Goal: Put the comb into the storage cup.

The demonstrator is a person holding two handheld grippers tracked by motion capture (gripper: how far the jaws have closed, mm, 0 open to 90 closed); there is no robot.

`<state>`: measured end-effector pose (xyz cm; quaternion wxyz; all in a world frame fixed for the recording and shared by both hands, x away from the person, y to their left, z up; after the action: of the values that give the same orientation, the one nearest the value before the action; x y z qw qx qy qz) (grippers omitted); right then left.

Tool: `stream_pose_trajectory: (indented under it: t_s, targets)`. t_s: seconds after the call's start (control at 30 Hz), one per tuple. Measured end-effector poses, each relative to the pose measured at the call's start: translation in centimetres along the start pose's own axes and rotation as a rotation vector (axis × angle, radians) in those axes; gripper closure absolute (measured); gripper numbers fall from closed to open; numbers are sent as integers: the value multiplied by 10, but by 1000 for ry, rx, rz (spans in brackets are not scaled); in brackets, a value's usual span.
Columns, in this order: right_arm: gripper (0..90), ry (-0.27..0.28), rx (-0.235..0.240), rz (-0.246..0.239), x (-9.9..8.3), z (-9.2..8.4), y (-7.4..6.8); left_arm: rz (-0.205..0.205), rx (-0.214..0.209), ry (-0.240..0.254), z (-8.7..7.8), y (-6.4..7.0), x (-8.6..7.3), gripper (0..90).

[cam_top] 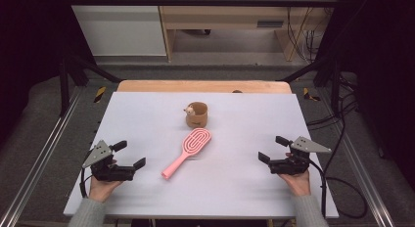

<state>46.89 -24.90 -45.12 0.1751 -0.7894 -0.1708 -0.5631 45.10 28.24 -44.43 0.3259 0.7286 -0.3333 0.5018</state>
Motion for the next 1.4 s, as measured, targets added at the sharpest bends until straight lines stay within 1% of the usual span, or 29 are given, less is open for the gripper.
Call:
stream_pose_trajectory:
  t_s: [0.23, 0.37, 0.5, 0.6, 0.97, 1.1, 1.4]
  targets:
    - [7, 3, -4, -2, 1, -1, 1, -2, 2, 1, 0, 1, 1, 0]
    - [7, 0, 4, -6, 1, 0, 0, 6, 5, -11, 0, 2, 3, 0]
    - [7, -1, 3, -7, 1, 0, 0, 10, 8, -8, 0, 5, 7, 0]
    - [7, -1, 4, -6, 1, 0, 0, 18, 12, -13, 1, 8, 9, 0]
    - [7, -7, -2, -13, 1, -1, 0, 28, 24, -29, 5, 16, 20, 0]
    - [7, -7, 0, -11, 1, -1, 0, 25, 24, -31, 6, 18, 24, 0]
    - [7, -8, 3, -11, 1, -1, 1, 13, 35, -57, 10, 21, 33, 0]
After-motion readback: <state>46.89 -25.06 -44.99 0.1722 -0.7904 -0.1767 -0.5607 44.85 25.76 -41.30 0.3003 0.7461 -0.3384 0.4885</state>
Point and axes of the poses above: each handheld gripper's, and its own axes: z roughly forward along the jaws, x roughly out of its top, y roughly to its right, the point moved 2 cm from there along z, roughly forward along the jaws, and after that the axes turned 14 degrees about -x, right-handed, at the moved point
